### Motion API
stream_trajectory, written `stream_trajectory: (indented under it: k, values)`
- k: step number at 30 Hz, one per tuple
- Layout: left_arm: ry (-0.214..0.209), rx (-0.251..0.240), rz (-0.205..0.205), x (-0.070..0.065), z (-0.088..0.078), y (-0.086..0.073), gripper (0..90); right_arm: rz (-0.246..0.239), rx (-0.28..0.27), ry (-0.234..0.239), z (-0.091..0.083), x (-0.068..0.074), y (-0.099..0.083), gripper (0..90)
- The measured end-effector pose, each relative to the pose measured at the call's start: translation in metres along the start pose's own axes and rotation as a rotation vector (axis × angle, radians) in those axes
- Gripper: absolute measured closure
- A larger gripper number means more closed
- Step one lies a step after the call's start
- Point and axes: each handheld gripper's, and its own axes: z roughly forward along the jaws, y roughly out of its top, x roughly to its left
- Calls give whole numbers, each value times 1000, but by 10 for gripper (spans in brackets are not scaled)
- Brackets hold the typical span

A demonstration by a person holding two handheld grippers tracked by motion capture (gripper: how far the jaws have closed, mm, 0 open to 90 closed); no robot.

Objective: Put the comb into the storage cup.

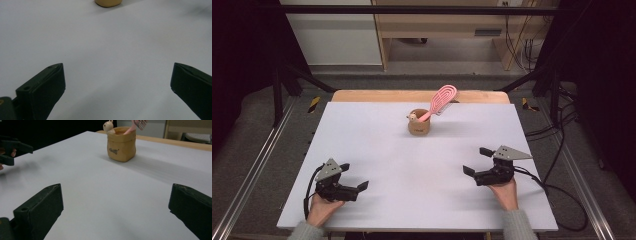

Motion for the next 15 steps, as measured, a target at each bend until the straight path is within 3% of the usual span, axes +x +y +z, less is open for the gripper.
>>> stream_trajectory:
  k: [15]
  values:
    - [-2, -2, 13, 0, 2, -3, 0, 30, 35, 11, -9, -10, -20, 2]
